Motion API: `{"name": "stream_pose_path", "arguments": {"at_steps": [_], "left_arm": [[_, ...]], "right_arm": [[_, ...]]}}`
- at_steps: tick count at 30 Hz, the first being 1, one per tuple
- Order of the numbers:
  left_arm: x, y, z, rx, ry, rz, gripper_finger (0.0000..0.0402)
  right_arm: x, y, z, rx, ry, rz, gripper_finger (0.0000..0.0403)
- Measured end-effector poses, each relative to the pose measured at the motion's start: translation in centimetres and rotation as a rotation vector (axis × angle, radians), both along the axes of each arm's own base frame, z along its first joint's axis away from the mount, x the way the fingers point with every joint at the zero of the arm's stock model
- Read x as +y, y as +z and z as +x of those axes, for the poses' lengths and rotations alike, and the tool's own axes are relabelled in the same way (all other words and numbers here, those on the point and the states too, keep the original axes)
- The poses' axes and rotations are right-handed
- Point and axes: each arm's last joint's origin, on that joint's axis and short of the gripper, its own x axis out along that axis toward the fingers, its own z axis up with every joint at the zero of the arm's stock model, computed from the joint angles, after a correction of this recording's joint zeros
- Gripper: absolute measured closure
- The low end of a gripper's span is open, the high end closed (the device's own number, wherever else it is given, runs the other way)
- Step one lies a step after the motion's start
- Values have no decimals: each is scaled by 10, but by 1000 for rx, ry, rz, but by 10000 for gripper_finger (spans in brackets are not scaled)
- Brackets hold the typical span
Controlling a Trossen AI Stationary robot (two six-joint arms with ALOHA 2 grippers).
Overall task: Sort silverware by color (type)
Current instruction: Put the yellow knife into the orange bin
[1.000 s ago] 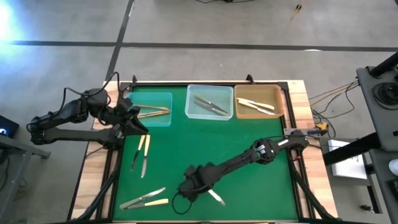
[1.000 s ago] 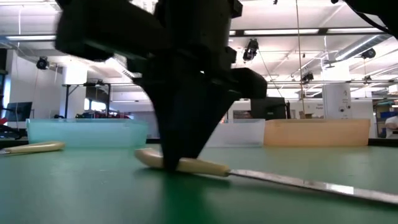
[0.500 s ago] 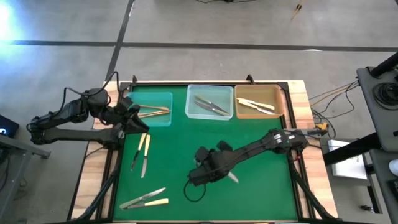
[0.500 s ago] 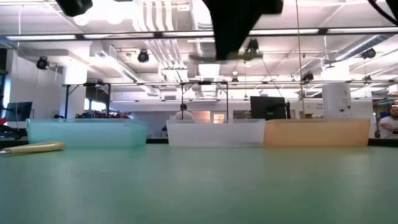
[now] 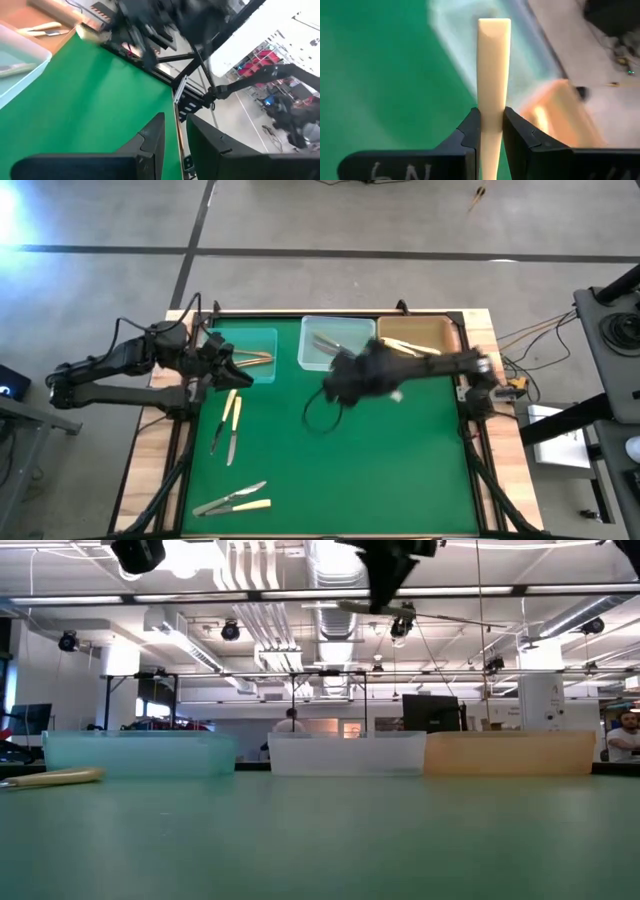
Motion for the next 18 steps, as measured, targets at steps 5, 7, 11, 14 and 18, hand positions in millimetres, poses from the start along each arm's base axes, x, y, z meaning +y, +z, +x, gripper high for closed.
{"name": "stream_pose_path", "arguments": {"at_steps": [5,7,11,14,18], "left_arm": [[3,0,12,-17,24,9,338],[5,-1,17,-8,59,17,338],[9,-2,28,-10,133,45,338],[12,-4,39,-19,171,62,338],[15,-2,54,-72,186,69,338]], "right_arm": [[-64,-2,-52,140,-87,-26,361],[-82,-7,-75,174,-123,-15,361],[-110,-15,-113,53,-112,23,361],[-125,-35,-124,-68,-39,40,361],[-149,-62,-147,-10,-80,-12,361]]}}
